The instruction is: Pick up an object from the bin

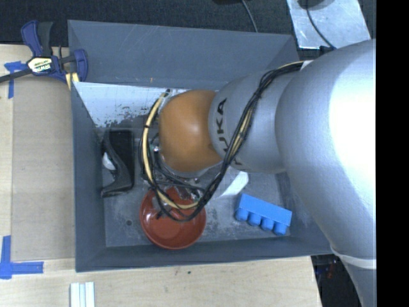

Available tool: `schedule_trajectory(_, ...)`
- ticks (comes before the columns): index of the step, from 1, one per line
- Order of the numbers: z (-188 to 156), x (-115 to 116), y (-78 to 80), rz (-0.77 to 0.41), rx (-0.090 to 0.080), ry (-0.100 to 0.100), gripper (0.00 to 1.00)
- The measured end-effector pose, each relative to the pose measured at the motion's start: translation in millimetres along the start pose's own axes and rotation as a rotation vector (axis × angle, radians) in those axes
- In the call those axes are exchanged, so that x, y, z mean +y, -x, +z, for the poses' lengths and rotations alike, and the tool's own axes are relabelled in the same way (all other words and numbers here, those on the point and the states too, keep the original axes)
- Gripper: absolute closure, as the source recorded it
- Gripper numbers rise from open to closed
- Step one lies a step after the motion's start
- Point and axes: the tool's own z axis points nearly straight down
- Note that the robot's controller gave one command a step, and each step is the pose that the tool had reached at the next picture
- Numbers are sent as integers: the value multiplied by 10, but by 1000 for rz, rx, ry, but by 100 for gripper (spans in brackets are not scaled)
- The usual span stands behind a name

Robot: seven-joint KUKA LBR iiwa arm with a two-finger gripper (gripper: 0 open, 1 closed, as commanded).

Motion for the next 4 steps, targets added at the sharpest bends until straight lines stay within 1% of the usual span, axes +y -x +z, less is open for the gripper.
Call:
schedule_trajectory(1,-2,-1,0,0,0,0,100)
schedule_trajectory(2,-1010,110,15,-13,6,1,100)
schedule_trajectory(3,-1382,67,24,-4,6,2,100)
schedule_trajectory(4,-2317,-263,-100,-136,-4,-1,100)
